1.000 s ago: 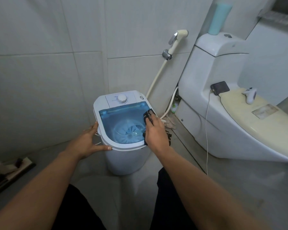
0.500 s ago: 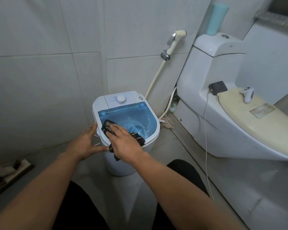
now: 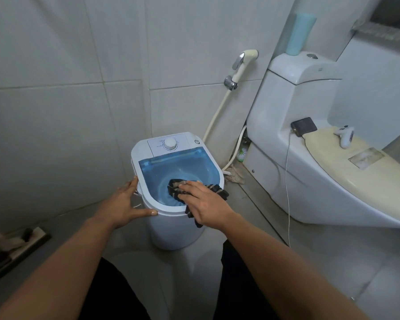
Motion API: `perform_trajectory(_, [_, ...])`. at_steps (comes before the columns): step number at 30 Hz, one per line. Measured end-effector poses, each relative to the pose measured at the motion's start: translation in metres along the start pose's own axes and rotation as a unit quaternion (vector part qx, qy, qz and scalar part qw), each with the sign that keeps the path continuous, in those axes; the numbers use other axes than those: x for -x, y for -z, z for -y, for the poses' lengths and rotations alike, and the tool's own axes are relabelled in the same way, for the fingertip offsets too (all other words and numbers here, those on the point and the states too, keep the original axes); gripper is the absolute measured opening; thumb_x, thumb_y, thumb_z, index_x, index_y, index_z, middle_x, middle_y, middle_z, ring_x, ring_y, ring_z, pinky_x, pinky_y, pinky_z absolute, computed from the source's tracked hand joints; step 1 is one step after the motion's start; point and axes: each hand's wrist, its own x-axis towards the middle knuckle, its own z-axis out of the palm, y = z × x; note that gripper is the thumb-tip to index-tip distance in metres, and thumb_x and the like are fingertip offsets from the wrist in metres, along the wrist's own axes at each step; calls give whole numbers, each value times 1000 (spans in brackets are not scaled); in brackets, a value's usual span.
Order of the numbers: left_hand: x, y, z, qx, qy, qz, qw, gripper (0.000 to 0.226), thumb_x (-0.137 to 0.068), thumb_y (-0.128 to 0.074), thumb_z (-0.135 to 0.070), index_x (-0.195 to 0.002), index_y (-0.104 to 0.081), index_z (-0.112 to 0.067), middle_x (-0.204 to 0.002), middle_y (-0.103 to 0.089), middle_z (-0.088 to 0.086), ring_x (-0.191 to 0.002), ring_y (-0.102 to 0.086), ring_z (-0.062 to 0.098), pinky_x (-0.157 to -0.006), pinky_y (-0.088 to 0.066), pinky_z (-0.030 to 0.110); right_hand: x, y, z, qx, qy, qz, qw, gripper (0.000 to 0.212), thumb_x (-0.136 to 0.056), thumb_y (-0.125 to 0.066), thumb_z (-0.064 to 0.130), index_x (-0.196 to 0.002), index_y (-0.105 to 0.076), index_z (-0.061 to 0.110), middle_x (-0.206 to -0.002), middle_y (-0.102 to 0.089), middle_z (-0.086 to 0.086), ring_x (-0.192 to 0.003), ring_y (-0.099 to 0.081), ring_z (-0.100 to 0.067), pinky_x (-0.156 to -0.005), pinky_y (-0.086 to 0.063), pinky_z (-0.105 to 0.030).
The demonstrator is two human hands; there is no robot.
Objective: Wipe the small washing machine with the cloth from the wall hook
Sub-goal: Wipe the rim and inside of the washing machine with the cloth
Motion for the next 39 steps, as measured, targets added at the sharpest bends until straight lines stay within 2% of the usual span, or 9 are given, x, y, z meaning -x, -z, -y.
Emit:
perform_trajectory(8, [-1,1,-1,-36,31,17,999,155,-45,-66,-104,-167,3,-38,-176,-20,2,-160,-25,31,-125,-33,53,12,-3,-3,-2,-83,-99,992,33,-97,-53,11,-126,-67,5,-141,-57,-13,-136,-47,-33,-118,-32,-48])
perform_trajectory(13, [-1,2,-3,-38,31,25,999,153,-47,-66,-103,-168,2,-37,-177,-15,1,-161,-20,32,-128,-28,52,7,-9,-15,4,-172,-97,980,37,-96,-49,14,-128,-65,4,-141,-57,-13,-135,-46,-36,-118,-33,-49])
perform_trajectory(22, [-3,2,-1,-47,38,25,998,154,-43,-59,-108,-167,3,-40,-176,-18,-2,-159,-26,33,-125,-34,52,-75,-3,-61,12,-385,-84,919,34,-97,-48,11,-126,-65,3,-137,-57,-18,-118,-52,-36,-108,-40,-47])
perform_trajectory(25, [-1,2,-1,-48,39,25,998,156,-41,-56,-109,-167,4,-40,-177,-17,-1,-160,-23,32,-126,-33,52,-92,-8,-64,21,-377,-59,924,39,-93,-51,11,-129,-63,3,-147,-49,-18,-125,-49,-37,-111,-38,-48])
perform_trajectory(28, [-1,1,1,-47,43,22,998,156,-42,-58,-108,-167,3,-39,-177,-17,0,-160,-23,32,-125,-33,52,-115,-18,-40,17,-312,-32,949,45,-90,-55,10,-135,-58,2,-153,-43,-18,-138,-41,-36,-117,-32,-46])
perform_trajectory(32, [0,3,-2,-33,48,34,998,155,-46,-63,-104,-168,4,-36,-177,-14,4,-162,-16,29,-130,-24,49,-144,-30,4,8,-284,19,959,53,-86,-56,0,-139,-54,2,-152,-42,-21,-141,-34,-40,-119,-28,-48])
perform_trajectory(35, [6,13,-6,-11,58,71,996,162,-38,-61,-106,-168,6,-35,-177,-5,7,-164,-4,28,-132,-18,46,-149,-21,12,-29,-239,52,969,46,-83,-56,-2,-129,-63,0,-149,-48,-18,-137,-41,-39,-117,-34,-45])
perform_trajectory(37, [15,23,-18,20,63,90,994,154,-52,-79,-89,-169,2,-29,-177,-1,9,-164,1,26,-130,-12,34,-154,-7,31,-88,-200,81,972,42,-80,-59,0,-120,-70,2,-142,-58,-14,-127,-53,-36,-108,-45,-43])
perform_trajectory(39, [25,41,-39,89,104,54,989,114,-85,-85,-43,-168,-13,-15,-176,-12,11,-163,-11,23,-120,-13,18,-163,8,59,-166,-218,97,957,38,-77,-59,5,-112,-73,11,-123,-70,-11,-110,-64,-33,-92,-55,-42])
